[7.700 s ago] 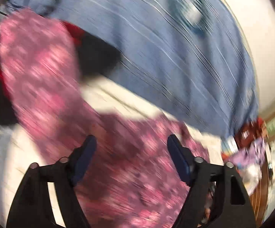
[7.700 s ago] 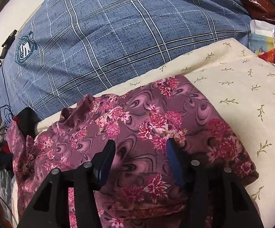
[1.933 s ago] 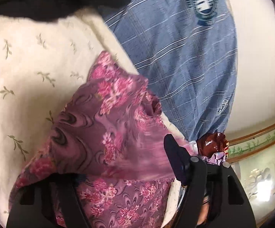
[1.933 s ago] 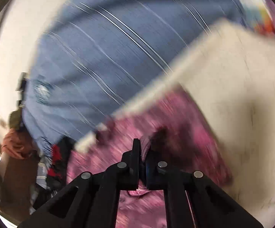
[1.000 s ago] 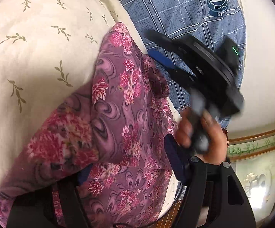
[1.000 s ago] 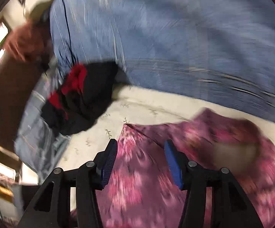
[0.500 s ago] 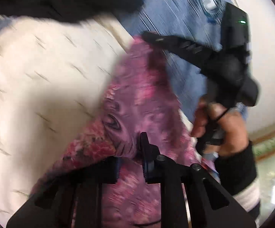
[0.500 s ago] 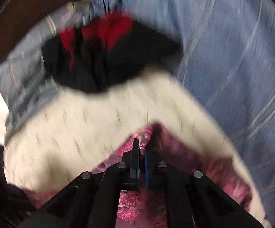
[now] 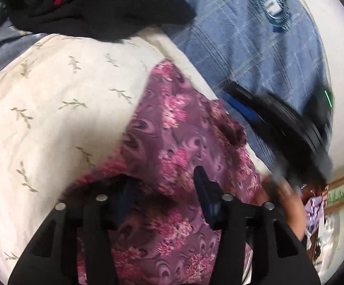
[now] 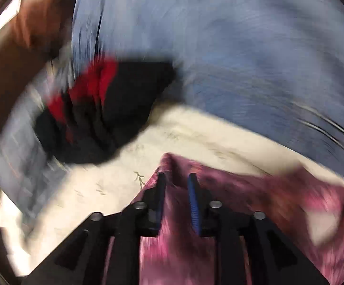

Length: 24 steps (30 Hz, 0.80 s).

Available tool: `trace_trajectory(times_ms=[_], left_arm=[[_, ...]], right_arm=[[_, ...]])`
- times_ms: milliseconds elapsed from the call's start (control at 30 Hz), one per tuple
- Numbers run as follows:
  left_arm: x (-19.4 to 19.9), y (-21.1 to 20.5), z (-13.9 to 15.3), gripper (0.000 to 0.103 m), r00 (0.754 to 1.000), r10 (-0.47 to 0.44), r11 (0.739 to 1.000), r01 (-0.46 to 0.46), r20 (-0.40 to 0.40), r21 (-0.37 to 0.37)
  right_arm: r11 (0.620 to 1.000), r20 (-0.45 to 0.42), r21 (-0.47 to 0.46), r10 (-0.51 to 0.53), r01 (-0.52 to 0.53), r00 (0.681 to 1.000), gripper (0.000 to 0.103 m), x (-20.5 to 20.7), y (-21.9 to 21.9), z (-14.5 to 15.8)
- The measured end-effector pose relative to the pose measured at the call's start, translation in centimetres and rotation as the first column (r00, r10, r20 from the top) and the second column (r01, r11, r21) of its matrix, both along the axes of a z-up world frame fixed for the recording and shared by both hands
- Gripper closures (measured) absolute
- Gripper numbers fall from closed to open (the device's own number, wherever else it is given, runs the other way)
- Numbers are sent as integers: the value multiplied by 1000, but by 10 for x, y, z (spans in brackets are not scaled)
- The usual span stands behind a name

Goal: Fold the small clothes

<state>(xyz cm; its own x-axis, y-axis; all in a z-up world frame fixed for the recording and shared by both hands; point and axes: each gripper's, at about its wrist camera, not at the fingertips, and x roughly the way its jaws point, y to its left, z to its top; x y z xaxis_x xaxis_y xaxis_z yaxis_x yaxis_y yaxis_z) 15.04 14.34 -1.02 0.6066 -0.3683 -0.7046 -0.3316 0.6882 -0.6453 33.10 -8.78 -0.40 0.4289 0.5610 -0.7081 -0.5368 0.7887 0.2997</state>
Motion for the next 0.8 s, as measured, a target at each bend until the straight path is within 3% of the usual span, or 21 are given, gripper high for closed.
trace_trajectory(times_ms=[33, 100, 167, 267, 300, 333, 400, 433, 467, 500, 533, 567, 633, 700, 800], left_arm=[[2, -1, 1, 52, 1000, -17, 1000, 17, 6, -5], [6, 0, 1, 47, 999, -33, 999, 33, 6, -19], [11, 1, -2, 46, 1000, -31, 999, 31, -2, -40], [9, 3, -3, 46, 1000, -22, 998, 22, -11, -54], [11, 3, -4, 46, 1000, -21, 999, 21, -10, -49], [12, 2, -3, 46, 1000, -20, 999, 20, -10, -37], [13, 0, -2, 46, 1000, -22, 1000, 22, -2, -8], [15, -1, -1, 46, 1000, -23, 1000, 23, 1, 9], [16, -1, -1, 46, 1000, -25, 999, 24, 6, 21], [15, -1, 0, 46, 1000, -24, 999, 24, 10, 35], [16, -1, 0, 46, 1000, -21, 999, 21, 11, 43], [17, 0, -1, 46, 1000, -19, 999, 18, 11, 46], [21, 0, -7, 46, 1000, -20, 998, 21, -4, 59], [24, -4, -8, 46, 1000, -27, 996, 27, -5, 80], [25, -9, -9, 46, 999, -49, 993, 50, -8, 111]], right_arm=[[997, 3, 32, -66, 66, 998, 61, -8, -33, 8], [972, 28, 43, -234, 232, 972, 55, -24, -110, 19], [914, 43, 16, -405, 405, 913, 53, -38, -181, 18], [792, -3, 15, -610, 610, 793, 52, -59, -275, 4], [764, -40, 28, -644, 645, 764, 52, -66, -297, -5], [755, -86, 48, -649, 654, 756, 52, -70, -308, -16], [764, -151, 85, -624, 639, 766, 52, -71, -321, -29], [791, -179, 99, -583, 604, 792, 60, -68, -316, -37], [815, -179, 96, -550, 571, 815, 73, -68, -302, -42], [844, -154, 75, -517, 531, 842, 97, -66, -292, -38], [858, -71, 69, -504, 508, 861, 99, -68, -283, -24], [867, 28, 141, -486, 478, 873, 100, -77, -278, -4], [846, 134, 200, -524, 495, 841, 100, -85, -280, 20], [840, 118, 133, -540, 526, 833, 99, -78, -281, 10], [822, 41, -94, -560, 562, 827, 99, -59, -280, -37]])
